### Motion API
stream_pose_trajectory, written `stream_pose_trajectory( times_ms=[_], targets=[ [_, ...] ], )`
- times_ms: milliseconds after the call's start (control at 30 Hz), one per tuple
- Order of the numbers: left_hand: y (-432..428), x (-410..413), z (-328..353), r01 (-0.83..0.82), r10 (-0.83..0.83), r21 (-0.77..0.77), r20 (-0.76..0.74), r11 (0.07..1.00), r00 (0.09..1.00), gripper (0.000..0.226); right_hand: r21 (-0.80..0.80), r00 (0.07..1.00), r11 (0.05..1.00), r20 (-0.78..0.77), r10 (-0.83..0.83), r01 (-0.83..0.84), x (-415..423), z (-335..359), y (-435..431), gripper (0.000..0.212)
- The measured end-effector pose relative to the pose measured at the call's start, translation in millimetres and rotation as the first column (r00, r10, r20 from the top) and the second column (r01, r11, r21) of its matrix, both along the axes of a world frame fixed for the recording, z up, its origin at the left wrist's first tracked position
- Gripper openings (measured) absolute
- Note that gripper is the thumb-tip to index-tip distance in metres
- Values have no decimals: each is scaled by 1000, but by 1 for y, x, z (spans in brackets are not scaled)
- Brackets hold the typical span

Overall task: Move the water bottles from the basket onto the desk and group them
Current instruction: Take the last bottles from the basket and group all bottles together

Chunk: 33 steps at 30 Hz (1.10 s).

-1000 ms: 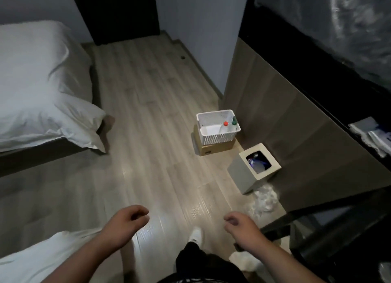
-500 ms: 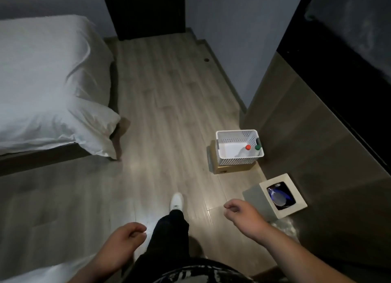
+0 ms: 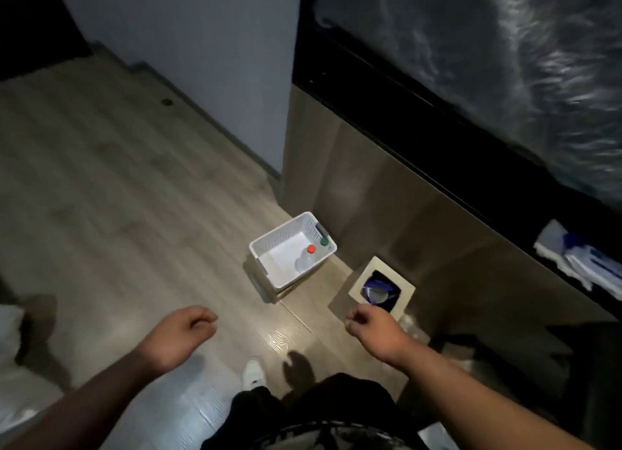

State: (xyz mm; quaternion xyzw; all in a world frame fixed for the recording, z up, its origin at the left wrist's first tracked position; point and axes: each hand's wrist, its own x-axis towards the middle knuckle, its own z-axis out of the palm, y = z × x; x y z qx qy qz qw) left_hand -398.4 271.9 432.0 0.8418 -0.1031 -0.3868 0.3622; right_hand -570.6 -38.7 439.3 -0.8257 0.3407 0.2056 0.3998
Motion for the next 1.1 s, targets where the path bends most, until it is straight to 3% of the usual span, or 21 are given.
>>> stream_pose_trajectory(
  times_ms=[100, 233, 300, 400, 567, 700, 900, 1000, 1100],
  targets=[
    [-42, 52, 5, 41, -41, -12, 37, 999, 998, 7, 58, 993, 992, 35, -114, 112, 9, 0, -9, 7],
    [-91, 89, 4, 102, -102, 14, 13, 995, 995, 10, 113, 970, 964, 12, -243, 240, 13, -18, -29, 14],
    [-109, 94, 0, 154, -154, 57, -13, 986, 988, 20, 130, 962, 953, -15, -273, 272, 18, -27, -41, 19],
    [-129, 102, -9, 145, -141, 100, -44, 984, 989, 7, 156, 950, 937, -41, -310, 312, 32, -43, -59, 23],
    [-162, 138, -44, 158, -149, 133, -73, 978, 986, 17, 126, 952, 944, -69, -299, 306, 82, -86, -95, 27],
    [-202, 181, -92, 145, -136, 133, -73, 981, 988, 15, 90, 947, 943, -63, -316, 321, 135, -131, -129, 25],
    [-269, 236, -205, 253, -253, 93, -16, 963, 967, 18, 82, 939, 936, -52, -339, 342, 207, -224, -164, 4],
    [-302, 239, -269, 355, -353, 74, -28, 932, 935, 29, 54, 954, 954, -78, -289, 294, 233, -285, -176, 12],
    [-329, 230, -330, 462, -462, 28, -7, 886, 887, 36, 3, 970, 976, -115, -216, 218, 250, -341, -183, 36]
  ],
)
